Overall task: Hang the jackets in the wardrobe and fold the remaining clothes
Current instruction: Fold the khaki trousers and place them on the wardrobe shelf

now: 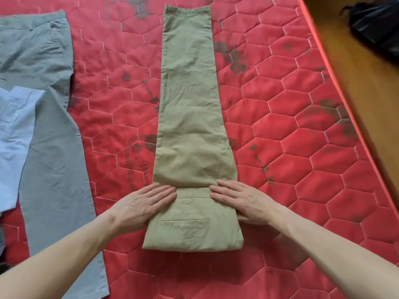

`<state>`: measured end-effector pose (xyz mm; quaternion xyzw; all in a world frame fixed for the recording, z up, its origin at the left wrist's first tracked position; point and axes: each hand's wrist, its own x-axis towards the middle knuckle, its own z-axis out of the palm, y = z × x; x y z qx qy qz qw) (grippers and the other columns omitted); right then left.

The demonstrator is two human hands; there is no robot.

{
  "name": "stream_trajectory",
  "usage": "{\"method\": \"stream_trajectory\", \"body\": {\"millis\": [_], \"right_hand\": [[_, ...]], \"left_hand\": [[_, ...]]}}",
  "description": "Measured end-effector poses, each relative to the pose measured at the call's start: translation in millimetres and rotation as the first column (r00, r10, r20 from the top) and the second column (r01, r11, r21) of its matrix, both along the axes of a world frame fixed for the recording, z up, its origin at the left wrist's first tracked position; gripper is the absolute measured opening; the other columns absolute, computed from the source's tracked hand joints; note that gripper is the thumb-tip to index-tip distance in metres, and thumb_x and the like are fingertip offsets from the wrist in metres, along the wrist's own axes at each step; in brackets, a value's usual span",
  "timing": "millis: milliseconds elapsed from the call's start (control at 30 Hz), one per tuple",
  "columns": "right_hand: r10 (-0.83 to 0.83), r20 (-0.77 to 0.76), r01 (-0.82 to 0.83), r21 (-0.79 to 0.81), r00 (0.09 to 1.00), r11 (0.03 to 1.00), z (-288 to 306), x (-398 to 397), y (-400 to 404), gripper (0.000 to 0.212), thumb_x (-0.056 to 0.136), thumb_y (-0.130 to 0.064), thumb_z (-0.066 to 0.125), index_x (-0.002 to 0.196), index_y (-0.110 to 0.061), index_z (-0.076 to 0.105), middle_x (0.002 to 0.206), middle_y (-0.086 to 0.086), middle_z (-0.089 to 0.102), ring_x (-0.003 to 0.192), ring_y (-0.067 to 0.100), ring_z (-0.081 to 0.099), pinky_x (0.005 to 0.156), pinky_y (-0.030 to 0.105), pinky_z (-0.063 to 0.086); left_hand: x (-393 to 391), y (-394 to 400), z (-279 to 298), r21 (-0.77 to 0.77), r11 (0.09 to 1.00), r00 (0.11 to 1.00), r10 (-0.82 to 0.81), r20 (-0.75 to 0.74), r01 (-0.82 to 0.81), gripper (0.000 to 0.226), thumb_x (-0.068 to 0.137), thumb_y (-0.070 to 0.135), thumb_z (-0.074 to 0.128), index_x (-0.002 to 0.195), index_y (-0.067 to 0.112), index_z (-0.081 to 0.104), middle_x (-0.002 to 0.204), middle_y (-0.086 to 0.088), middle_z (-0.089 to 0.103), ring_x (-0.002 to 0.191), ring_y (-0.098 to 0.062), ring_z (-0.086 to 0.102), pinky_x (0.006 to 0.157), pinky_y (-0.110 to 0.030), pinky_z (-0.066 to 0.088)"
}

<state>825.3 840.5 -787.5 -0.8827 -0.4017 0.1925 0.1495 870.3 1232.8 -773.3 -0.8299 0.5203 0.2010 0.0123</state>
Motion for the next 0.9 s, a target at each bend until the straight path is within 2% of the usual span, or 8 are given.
{"method": "stream_trajectory", "body": {"millis": [133, 267, 367, 467, 533, 667, 767, 900], "right_hand": [[-0.179, -0.303, 0.247, 0.206, 0.936, 0.947, 28, -17, -5, 0.064, 0.099, -0.033, 0.065, 0.157, -0.026, 0.04, 0.158, -0.012, 0.046, 0.148, 0.005, 0.038, 0.122, 0.023, 0.027], [-0.485, -0.655, 0.671, 0.046, 0.579, 0.74, 48, -56, -11, 0.076, 0.088, -0.032, 0.068, 0.148, -0.058, 0.03, 0.137, -0.027, 0.059, 0.124, 0.001, 0.061, 0.108, 0.033, 0.047], [-0.621, -0.602, 0.8, 0.05, 0.502, 0.598, 50, -70, -8, 0.048, 0.096, -0.028, 0.061, 0.138, -0.046, 0.045, 0.13, -0.023, 0.063, 0.122, -0.001, 0.061, 0.105, 0.034, 0.049], [-0.735, -0.577, 0.903, 0.013, 0.358, 0.429, 44, -70, 4, 0.013, 0.096, -0.03, 0.06, 0.106, -0.039, 0.058, 0.105, -0.023, 0.068, 0.104, -0.014, 0.062, 0.09, 0.034, 0.051], [-0.78, -0.547, 0.942, 0.047, 0.302, 0.332, 38, -62, 20, 0.031, 0.089, -0.049, 0.051, 0.112, -0.028, 0.056, 0.103, -0.016, 0.07, 0.096, 0.0, 0.066, 0.085, 0.04, 0.05], [-0.875, -0.439, 0.979, 0.07, 0.203, 0.192, 30, -40, 52, 0.089, 0.087, -0.074, 0.031, 0.149, -0.011, 0.04, 0.127, 0.016, 0.069, 0.119, 0.036, 0.06, 0.094, 0.043, 0.045], [-0.935, -0.331, 0.99, -0.015, 0.124, 0.137, 22, -28, 61, 0.073, 0.1, -0.069, 0.026, 0.14, -0.013, 0.049, 0.116, 0.026, 0.07, 0.112, 0.047, 0.061, 0.085, 0.048, 0.045], [-0.974, -0.226, 0.988, -0.153, -0.011, 0.025, 23, -12, 66, 0.042, 0.108, -0.051, 0.031, 0.103, -0.017, 0.054, 0.098, 0.024, 0.071, 0.1, 0.047, 0.064, 0.072, 0.045, 0.039]], "left_hand": [[-7, 1, 15, -0.027, 1.0, 0.98, -0.004, -0.199, -0.001, 0.078, 0.098, 0.04, 0.044, 0.164, 0.019, 0.009, 0.167, -0.001, 0.031, 0.154, -0.013, 0.029, 0.126, -0.029, 0.018], [-26, -11, 59, -0.079, 0.96, 0.853, 0.199, -0.482, -0.268, 0.079, 0.095, 0.063, 0.048, 0.158, 0.018, 0.031, 0.153, 0.004, 0.052, 0.141, -0.012, 0.048, 0.117, -0.024, 0.036], [-44, -27, 76, -0.067, 0.823, 0.682, 0.419, -0.599, -0.564, 0.053, 0.091, 0.048, 0.056, 0.141, 0.039, 0.04, 0.129, 0.026, 0.063, 0.112, 0.0, 0.064, 0.094, -0.023, 0.049], [-58, -39, 57, -0.129, 0.651, 0.605, 0.587, -0.539, -0.748, 0.017, 0.099, 0.055, 0.048, 0.107, 0.04, 0.052, 0.096, 0.022, 0.066, 0.081, 0.0, 0.062, 0.076, -0.029, 0.05], [-64, -46, 39, -0.154, 0.507, 0.51, 0.702, -0.496, -0.848, 0.034, 0.098, 0.065, 0.035, 0.091, 0.035, 0.05, 0.079, 0.013, 0.064, 0.069, -0.005, 0.057, 0.069, -0.035, 0.045], [-67, -63, 13, -0.101, 0.292, 0.3, 0.796, -0.526, -0.951, 0.035, 0.108, 0.044, 0.034, 0.138, 0.027, 0.041, 0.071, 0.002, 0.06, 0.07, -0.029, 0.059, 0.068, -0.039, 0.038], [-65, -71, 1, -0.073, 0.159, 0.173, 0.825, -0.538, -0.985, 0.027, 0.109, 0.039, 0.036, 0.125, 0.025, 0.053, 0.074, 0.002, 0.065, 0.078, -0.034, 0.065, 0.071, -0.043, 0.044], [-55, -79, 6, 0.015, -0.026, -0.03, 0.851, -0.525, -1.0, 0.056, 0.107, 0.053, 0.033, 0.067, 0.021, 0.054, 0.066, -0.001, 0.065, 0.071, -0.031, 0.062, 0.073, -0.048, 0.049]]}}
